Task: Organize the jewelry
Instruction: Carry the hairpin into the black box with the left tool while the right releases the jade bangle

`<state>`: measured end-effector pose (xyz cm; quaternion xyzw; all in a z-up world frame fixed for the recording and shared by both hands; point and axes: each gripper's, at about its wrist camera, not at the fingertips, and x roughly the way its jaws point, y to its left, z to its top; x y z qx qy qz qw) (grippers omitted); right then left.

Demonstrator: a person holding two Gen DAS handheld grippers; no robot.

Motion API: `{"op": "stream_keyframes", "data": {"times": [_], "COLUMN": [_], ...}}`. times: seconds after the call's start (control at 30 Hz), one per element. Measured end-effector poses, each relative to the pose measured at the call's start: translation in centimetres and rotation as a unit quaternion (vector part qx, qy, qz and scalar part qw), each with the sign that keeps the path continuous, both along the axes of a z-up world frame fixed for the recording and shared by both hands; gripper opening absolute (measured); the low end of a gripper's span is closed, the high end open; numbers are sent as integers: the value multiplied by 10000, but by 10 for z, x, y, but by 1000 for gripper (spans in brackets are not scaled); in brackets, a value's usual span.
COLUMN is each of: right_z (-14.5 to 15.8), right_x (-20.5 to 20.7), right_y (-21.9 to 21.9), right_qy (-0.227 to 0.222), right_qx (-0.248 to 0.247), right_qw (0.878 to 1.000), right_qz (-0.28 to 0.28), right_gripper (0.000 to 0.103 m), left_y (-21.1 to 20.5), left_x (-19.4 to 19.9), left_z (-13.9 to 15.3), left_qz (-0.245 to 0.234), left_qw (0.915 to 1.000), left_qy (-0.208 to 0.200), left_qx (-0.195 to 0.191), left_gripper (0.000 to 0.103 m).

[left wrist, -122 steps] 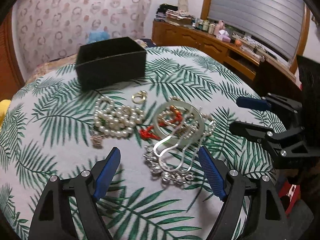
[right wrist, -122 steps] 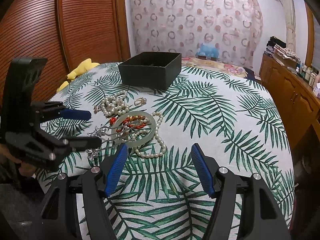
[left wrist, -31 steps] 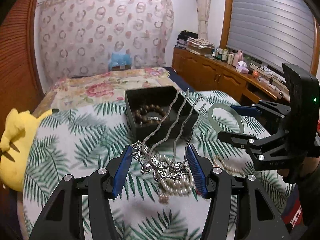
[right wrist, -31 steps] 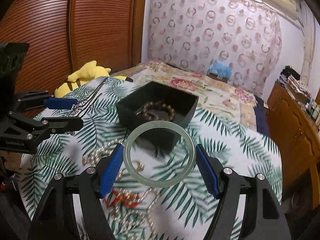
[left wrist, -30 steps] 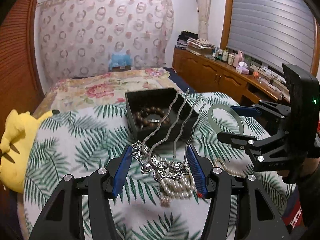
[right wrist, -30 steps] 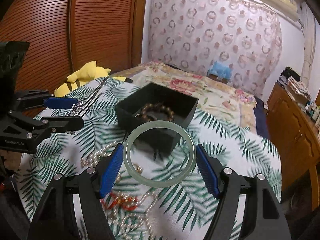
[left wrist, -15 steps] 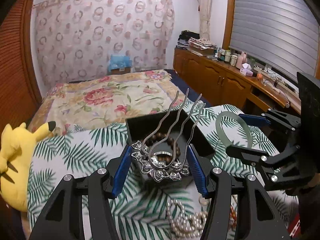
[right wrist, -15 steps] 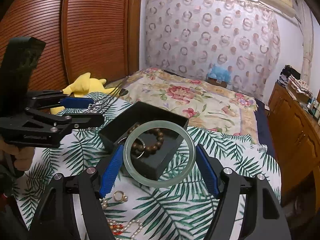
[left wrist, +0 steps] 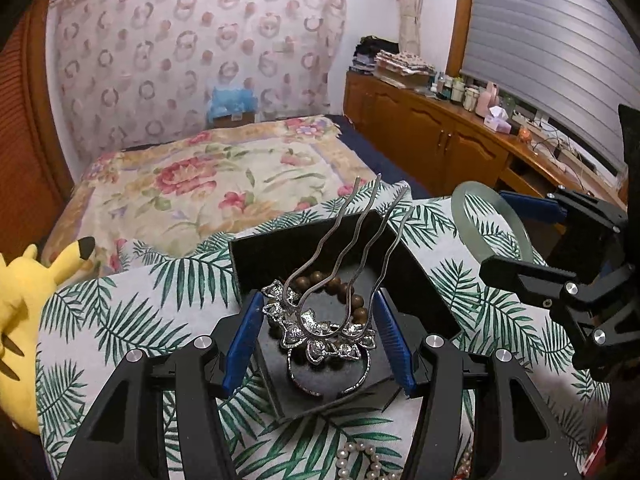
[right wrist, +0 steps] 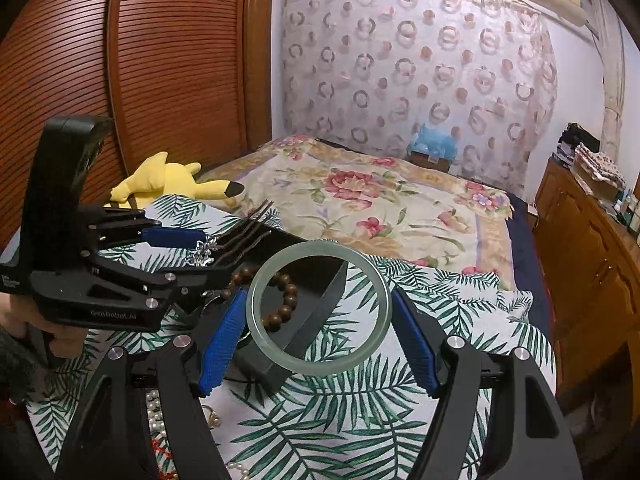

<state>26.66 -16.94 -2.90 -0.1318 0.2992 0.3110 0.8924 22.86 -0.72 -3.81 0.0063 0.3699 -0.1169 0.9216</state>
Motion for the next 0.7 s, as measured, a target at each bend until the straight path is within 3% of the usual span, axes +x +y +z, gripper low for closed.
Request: {"op": "stream_keyframes", "data": {"times": [0.17,0.7], "right_z": [-3,-27], "right_x": [6,13], "right_y": [5,56], "right_qy": [34,155], "right_qx": [-24,-290], "right_qw": [10000,9985], "right_qz": [0,448], "right_gripper": [75,75], "left_y": [2,51], "left_x": [0,-45], "left_z": [2,3], "left_qz": [20,501], "left_qw": [10000,9985], "left_qy": [-62,-139], "left_qx": [-71,-189], "left_gripper": [63,63]}}
